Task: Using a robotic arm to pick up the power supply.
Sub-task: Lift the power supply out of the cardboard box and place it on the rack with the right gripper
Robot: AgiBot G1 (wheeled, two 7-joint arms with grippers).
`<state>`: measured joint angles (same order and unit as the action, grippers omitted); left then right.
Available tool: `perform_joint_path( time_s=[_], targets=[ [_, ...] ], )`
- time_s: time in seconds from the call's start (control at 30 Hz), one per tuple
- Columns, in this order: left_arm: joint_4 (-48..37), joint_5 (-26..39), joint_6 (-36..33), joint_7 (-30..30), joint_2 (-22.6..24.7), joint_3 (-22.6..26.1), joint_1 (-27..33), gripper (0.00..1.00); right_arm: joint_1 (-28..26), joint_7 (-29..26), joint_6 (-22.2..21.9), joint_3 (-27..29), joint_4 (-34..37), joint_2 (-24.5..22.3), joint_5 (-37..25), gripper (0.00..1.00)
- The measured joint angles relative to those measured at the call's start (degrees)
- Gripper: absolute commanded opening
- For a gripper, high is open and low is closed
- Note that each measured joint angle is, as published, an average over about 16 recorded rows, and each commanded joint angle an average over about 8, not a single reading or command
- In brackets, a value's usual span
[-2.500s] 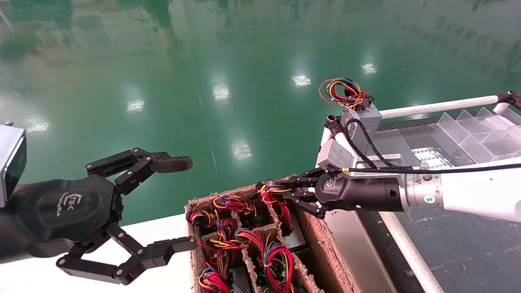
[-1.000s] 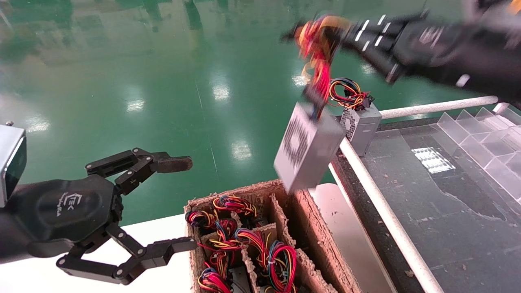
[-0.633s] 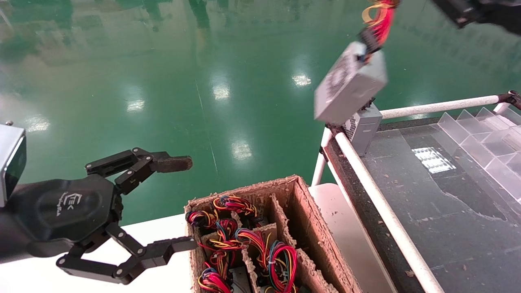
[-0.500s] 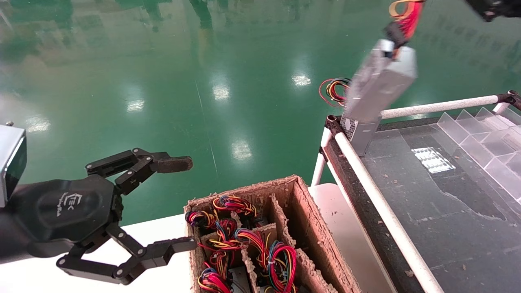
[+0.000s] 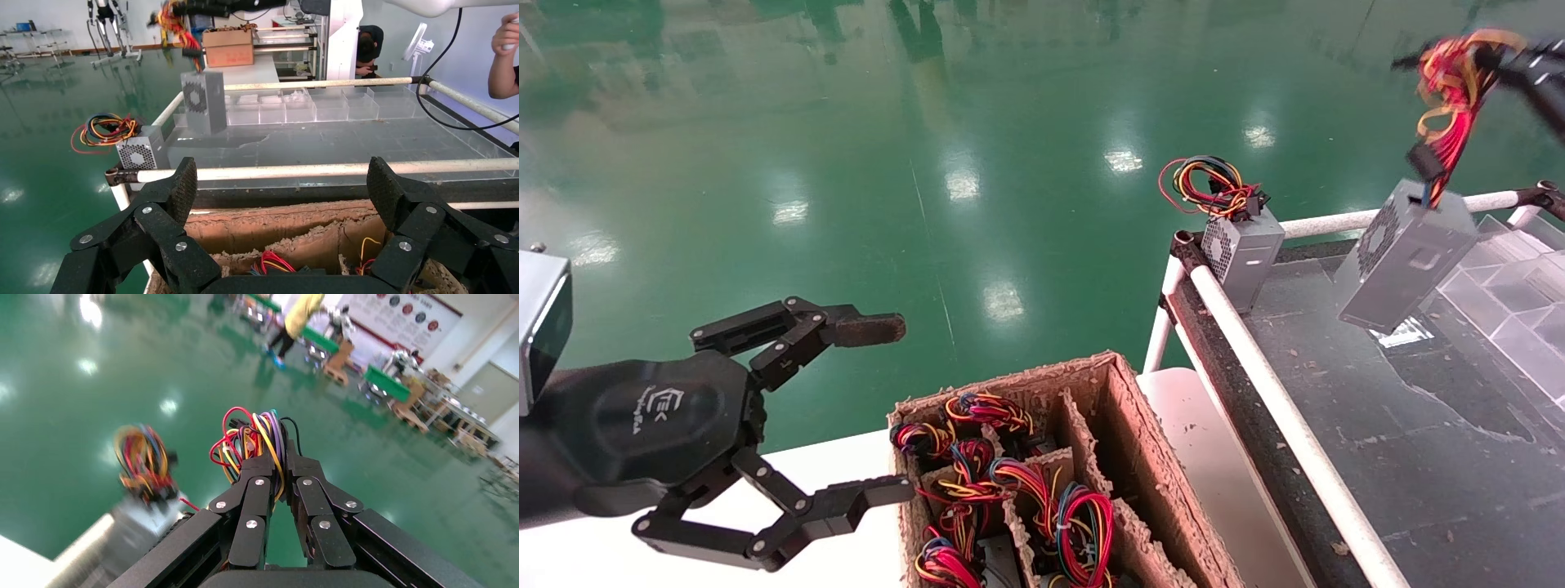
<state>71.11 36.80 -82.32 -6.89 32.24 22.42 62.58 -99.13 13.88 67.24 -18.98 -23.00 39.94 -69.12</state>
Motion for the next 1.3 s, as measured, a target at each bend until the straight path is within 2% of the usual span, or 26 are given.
perform_joint_path(
  time_s=[0.47, 0.93, 1.1, 1.3],
  targets=[
    [0.0, 0.0, 0.0, 0.0, 0.0, 0.0, 0.0, 1.0, -4.45, 9.75, -9.11, -2.69, 12.82, 9.35, -5.05, 0.0],
    [0.0, 0.0, 0.0, 0.0, 0.0, 0.0, 0.0, 1.0, -7.26, 13.27, -22.18, -3.42, 20.42, 18.39, -6.58, 0.0],
    [0.0, 0.0, 0.0, 0.0, 0.0, 0.0, 0.0, 1.0, -7.62, 13.69, -23.73, -3.51, 21.23, 20.18, -6.74, 0.0],
    [0.0, 0.0, 0.0, 0.0, 0.0, 0.0, 0.0, 1.0, -7.9, 14.12, -22.68, -3.63, 21.55, 21.13, -6.89, 0.0]
  ],
)
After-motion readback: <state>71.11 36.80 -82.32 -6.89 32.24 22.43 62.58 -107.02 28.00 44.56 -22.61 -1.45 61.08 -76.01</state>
